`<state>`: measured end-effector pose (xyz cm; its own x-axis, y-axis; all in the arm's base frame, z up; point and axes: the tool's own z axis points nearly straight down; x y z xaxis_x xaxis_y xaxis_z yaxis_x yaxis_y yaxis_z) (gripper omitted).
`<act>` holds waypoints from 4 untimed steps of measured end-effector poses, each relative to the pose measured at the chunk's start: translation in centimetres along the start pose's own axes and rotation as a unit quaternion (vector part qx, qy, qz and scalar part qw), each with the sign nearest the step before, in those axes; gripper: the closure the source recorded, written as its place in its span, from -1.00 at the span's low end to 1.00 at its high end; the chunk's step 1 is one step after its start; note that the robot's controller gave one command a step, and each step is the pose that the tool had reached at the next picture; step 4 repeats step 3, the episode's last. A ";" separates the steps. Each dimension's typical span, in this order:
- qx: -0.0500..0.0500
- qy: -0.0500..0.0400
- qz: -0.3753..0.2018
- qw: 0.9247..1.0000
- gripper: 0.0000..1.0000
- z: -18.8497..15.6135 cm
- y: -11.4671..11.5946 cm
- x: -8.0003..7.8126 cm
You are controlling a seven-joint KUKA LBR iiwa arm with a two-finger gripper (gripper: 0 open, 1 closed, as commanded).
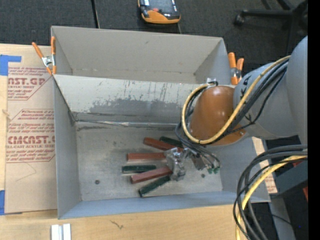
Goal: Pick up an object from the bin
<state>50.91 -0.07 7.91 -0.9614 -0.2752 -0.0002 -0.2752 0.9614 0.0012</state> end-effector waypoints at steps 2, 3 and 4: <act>-0.001 0.004 0.044 0.999 1.00 -4.6 1.1 0.0; 0.002 -0.006 0.026 1.000 1.00 -5.3 -1.1 -0.3; 0.002 -0.006 0.026 1.000 1.00 -5.3 -1.1 -0.3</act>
Offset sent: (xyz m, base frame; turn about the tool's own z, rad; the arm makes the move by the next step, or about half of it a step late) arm 0.0130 0.0308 0.1529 0.1712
